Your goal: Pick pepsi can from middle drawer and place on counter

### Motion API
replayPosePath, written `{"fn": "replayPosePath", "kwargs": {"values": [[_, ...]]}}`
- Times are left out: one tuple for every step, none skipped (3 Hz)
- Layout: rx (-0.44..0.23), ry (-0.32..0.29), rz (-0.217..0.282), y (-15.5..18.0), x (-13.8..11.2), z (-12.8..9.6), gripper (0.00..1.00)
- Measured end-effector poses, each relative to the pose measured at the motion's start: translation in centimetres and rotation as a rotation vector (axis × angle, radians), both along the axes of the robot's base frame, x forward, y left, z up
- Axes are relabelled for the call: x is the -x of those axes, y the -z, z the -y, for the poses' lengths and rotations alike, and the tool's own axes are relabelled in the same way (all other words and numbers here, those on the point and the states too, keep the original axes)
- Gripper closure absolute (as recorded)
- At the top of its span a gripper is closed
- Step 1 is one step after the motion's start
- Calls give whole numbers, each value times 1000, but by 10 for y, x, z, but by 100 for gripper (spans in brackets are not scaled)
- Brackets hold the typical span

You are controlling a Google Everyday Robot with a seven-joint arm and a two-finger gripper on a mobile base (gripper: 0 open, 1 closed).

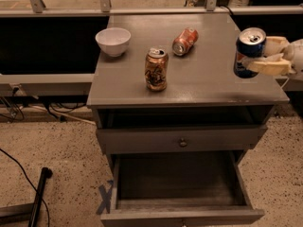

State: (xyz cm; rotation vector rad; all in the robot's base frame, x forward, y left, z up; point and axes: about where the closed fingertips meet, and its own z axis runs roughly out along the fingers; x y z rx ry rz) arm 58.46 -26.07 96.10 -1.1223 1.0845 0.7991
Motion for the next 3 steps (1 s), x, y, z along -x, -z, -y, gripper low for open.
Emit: {"fn": "replayPosePath", "kwargs": {"values": [[-53, 25, -102, 6, 2, 1, 100], [-93, 36, -172, 12, -4, 9, 100], [-116, 41, -166, -1, -14, 20, 100]]}}
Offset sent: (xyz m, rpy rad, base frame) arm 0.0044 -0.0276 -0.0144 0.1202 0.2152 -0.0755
